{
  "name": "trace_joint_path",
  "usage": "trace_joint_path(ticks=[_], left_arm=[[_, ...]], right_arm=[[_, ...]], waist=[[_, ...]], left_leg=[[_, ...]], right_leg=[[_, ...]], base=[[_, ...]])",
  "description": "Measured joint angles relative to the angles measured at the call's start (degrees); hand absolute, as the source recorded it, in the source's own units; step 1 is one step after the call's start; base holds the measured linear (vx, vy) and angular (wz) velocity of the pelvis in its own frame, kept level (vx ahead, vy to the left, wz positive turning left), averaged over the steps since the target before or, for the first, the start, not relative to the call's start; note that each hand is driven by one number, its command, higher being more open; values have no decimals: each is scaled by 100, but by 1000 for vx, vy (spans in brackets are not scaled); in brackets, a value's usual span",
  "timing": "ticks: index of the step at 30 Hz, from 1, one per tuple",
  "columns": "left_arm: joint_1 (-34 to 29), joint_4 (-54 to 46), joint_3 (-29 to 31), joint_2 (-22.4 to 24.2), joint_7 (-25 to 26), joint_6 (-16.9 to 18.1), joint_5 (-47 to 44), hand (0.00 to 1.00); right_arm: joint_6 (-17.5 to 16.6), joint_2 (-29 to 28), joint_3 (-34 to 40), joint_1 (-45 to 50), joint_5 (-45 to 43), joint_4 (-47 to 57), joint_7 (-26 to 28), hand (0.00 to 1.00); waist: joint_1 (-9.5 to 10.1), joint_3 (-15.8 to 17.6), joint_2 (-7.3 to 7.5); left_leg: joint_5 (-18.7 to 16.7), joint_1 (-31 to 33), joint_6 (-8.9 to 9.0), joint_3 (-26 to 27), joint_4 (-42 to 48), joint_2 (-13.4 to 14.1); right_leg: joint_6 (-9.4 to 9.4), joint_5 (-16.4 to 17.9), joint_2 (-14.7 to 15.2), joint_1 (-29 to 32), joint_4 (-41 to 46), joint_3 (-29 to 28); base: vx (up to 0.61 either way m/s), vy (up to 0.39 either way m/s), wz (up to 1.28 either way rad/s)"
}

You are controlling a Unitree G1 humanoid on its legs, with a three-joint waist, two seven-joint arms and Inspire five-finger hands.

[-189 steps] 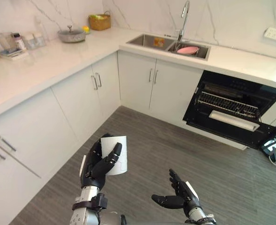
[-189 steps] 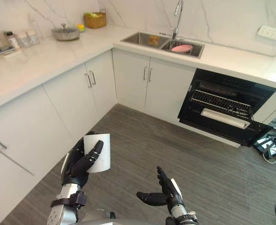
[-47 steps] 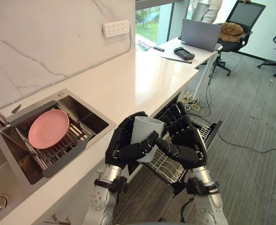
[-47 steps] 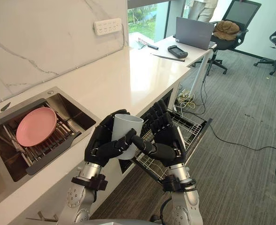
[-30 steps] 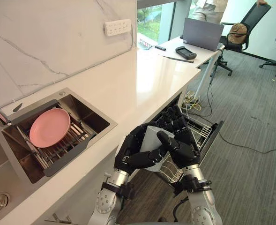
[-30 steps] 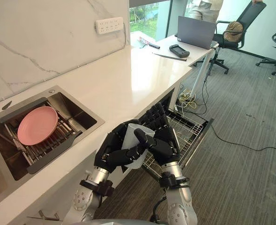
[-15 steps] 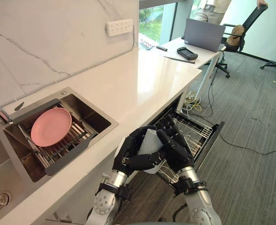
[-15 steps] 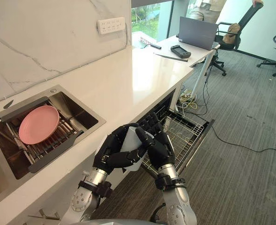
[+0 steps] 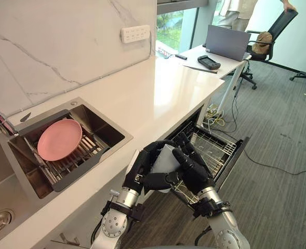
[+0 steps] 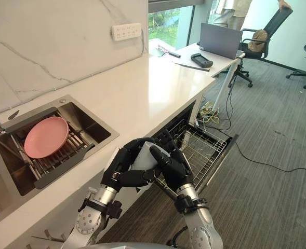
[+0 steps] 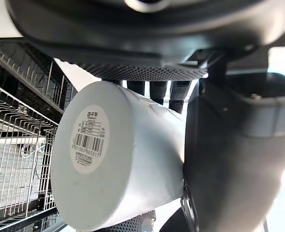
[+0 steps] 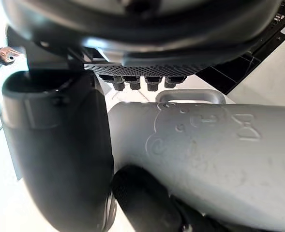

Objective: Walk over to the sink, pick up the cup, carry it to the dishwasher, place the cup inside the dishwasher, then close the dishwasher door

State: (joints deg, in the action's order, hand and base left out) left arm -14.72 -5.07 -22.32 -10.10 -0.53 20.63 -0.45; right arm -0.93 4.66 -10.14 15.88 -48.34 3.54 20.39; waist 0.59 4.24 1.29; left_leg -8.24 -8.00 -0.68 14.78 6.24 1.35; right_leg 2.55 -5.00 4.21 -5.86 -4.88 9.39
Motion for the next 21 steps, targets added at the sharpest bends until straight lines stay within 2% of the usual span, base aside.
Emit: trace_joint_path(ticks=[11,21], left_arm=[[73,-180,164,-43,58,23,1183,0],[156,-180,152,-114,272,26,1870,0]], right_arm=[[471,58,118,-1,-206,-2,239,100],[612,150,118,-2,-197,-6,241,100]], waist=[[5,-4,0],[1,-7,-4]], left_leg=[[0,-3,0,0,0,6],[1,-2,-1,-1,0,1]], right_leg=[[8,-5,11,-6,0,1],[12,-8,15,-6,0,1]], base=[[0,0,0],[0,0,0]])
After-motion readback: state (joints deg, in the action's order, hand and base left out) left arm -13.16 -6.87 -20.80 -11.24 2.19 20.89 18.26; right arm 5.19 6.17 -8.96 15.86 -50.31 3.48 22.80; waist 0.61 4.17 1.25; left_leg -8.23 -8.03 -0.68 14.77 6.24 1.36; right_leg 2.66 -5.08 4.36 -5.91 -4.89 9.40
